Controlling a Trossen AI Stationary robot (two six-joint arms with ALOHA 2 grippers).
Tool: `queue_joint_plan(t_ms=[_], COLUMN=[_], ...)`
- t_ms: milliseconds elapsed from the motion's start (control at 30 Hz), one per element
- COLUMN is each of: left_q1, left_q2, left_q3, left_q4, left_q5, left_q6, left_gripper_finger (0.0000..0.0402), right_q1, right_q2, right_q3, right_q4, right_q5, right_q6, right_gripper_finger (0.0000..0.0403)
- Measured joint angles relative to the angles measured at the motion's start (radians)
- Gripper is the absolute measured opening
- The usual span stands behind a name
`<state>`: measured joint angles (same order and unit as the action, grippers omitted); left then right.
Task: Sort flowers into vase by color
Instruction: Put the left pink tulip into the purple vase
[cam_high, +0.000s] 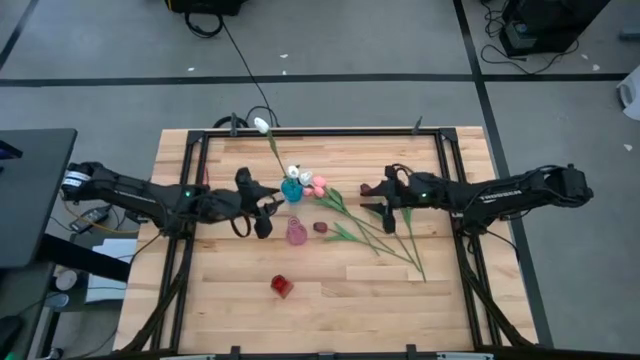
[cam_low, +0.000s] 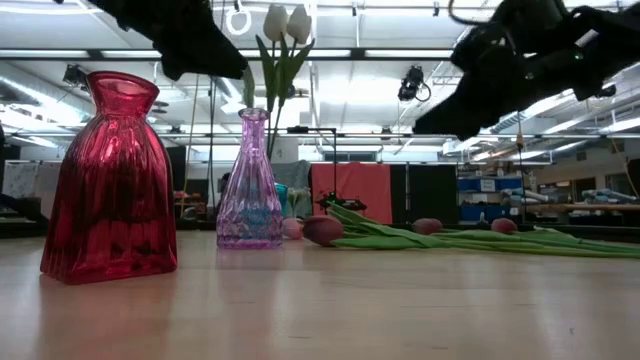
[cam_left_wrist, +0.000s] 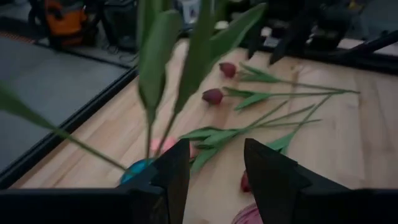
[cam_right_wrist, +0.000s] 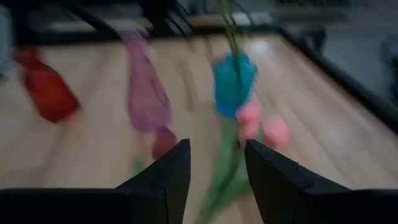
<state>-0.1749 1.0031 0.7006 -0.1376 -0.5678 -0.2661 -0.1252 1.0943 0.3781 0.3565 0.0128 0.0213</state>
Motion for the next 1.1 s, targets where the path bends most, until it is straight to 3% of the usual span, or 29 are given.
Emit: queue_joint_plan(t_ms=[167, 467, 800, 1100], left_q1=[-0.022, -0.044, -0.044, -0.044], left_q2=[-0.005, -0.007, -0.016, -0.015], left_q3=[-0.023, -0.115, -0.151, -0.151], left_q4=[-0.011, 0.096, 0.246, 0.253], left_q5=[-0.059, -0.119, -0.101, -0.097], left_q6=[0.008, 0.072, 0.101, 0.104], left_gripper_finger=[0.0158, 0.0158, 0.0158, 0.0158], right_q1=[0.055, 0.112, 0.075, 0.075], right_q2=[0.108, 0.334, 0.522, 0.596], right_q3=[0.089, 0.136, 0.139, 0.138], right_q4=[-0.111, -0.117, 0.088, 0.127], right_q5=[0.151, 0.229, 0.194, 0.194], right_q6=[0.083, 0.110, 0.108, 0.085], right_gripper_finger=[0.0164, 0.0164, 0.0164, 0.0164])
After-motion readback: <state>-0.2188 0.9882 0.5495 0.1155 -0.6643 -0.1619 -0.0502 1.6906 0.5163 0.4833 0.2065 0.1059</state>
